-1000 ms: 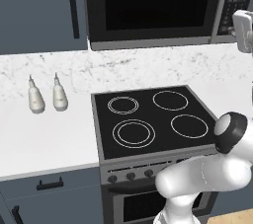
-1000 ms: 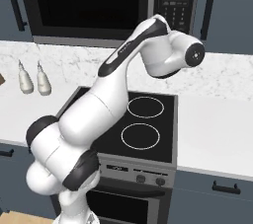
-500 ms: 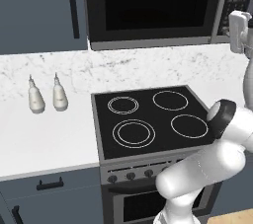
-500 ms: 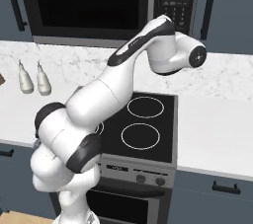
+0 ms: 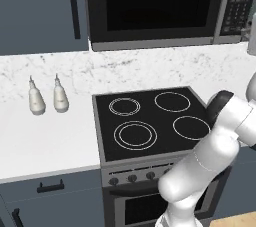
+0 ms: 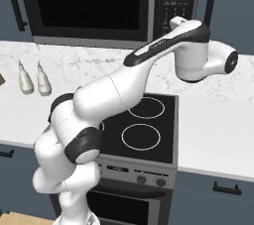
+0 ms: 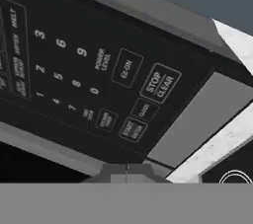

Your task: Open the microwave, place the bowl with waffle inside the microwave, then close the microwave door and turn it on.

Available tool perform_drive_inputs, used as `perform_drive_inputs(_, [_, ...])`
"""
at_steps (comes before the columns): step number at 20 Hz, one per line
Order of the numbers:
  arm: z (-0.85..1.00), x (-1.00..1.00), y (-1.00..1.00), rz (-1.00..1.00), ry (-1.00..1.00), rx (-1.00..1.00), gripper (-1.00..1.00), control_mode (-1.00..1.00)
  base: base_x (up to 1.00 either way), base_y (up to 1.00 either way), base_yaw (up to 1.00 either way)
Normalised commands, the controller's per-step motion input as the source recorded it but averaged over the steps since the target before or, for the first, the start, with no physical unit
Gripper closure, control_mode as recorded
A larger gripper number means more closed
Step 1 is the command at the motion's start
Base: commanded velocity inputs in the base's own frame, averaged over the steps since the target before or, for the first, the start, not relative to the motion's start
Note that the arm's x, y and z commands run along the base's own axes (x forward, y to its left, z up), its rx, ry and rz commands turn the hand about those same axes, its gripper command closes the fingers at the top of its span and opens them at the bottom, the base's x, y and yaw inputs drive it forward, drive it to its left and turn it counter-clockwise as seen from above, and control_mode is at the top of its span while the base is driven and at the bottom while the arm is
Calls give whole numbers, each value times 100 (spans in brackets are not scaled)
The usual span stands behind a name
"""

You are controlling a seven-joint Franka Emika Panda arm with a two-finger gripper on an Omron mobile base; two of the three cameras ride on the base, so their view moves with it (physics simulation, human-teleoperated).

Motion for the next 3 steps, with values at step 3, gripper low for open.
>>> perform_drive_inputs(3, [-51,-100,43,0,-24,0,100,-100,0,0,0])
